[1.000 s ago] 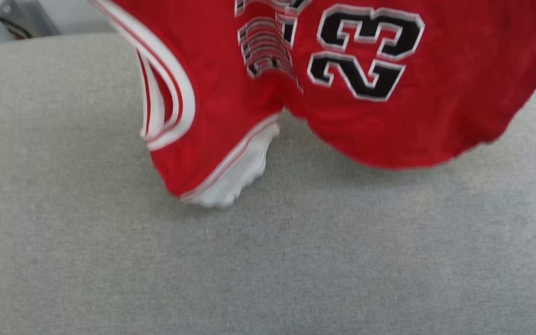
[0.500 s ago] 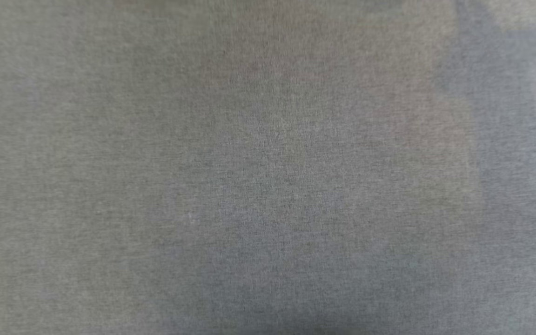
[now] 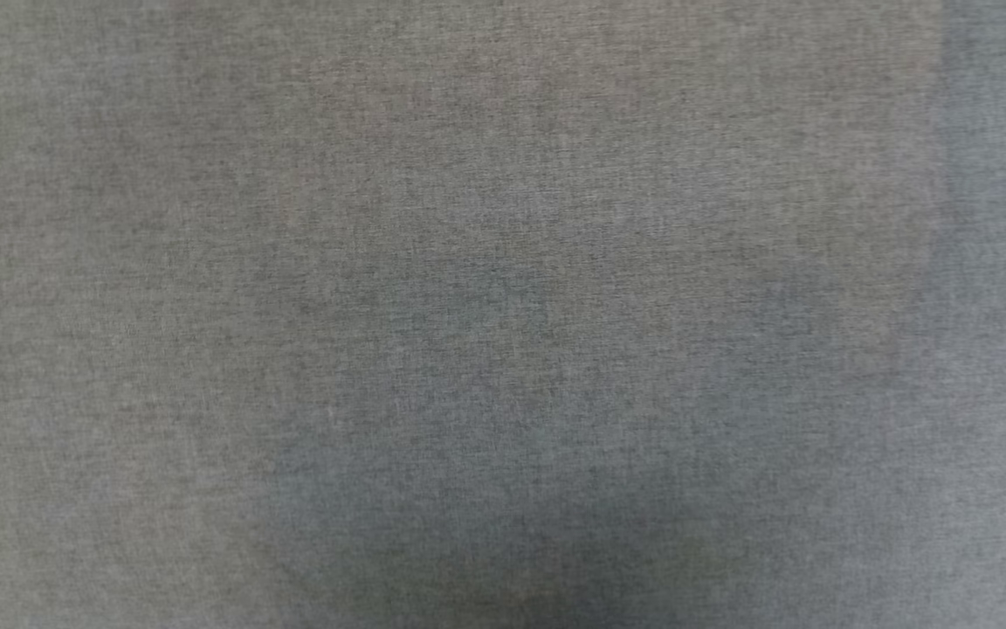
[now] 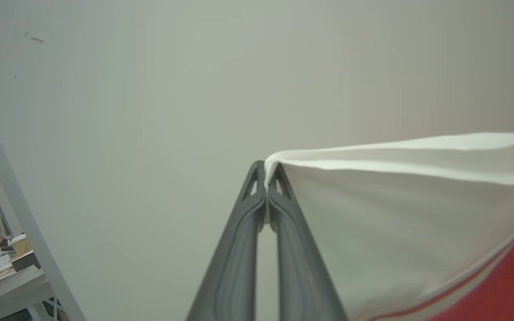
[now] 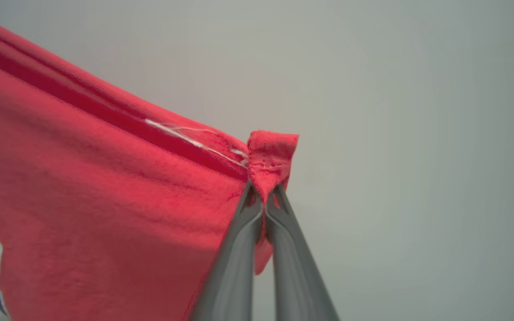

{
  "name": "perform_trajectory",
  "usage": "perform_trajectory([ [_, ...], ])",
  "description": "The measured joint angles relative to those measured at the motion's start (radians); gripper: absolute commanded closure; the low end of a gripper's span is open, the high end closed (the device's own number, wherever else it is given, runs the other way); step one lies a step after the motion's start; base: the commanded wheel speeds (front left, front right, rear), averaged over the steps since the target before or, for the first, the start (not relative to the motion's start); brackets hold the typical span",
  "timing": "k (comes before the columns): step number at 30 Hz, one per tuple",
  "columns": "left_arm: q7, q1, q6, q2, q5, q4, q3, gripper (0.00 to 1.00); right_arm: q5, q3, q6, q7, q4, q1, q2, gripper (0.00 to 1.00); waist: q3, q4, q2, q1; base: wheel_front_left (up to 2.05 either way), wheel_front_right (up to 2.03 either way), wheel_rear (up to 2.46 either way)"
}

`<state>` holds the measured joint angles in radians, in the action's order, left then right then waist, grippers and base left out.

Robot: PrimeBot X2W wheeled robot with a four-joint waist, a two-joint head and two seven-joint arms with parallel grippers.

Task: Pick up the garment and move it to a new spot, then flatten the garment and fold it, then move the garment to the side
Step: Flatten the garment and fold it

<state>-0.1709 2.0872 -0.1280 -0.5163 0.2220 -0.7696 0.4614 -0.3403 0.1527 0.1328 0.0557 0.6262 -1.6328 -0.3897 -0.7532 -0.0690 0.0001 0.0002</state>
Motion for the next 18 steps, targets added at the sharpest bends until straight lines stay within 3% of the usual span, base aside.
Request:
perform_trajectory([
  [8,-0.077,-0.186,0.0,0.059,0.063,-0.08,0.007,1.0,-0.031,0.081,0.0,0.142,0.093,0.053,0.02,1.0,0.008,0.032,-0.0001,0.0,0.0,0.0,0.0],
  [18,-0.085,-0.624,0.011,0.107,0.135,0.053,-0.022,1.0,-0.135,0.225,-0.001,0.196,0.062,0.316,0.027,1.0,0.11,0.056,0.0,-0.0002,0.0,0.0,0.0],
])
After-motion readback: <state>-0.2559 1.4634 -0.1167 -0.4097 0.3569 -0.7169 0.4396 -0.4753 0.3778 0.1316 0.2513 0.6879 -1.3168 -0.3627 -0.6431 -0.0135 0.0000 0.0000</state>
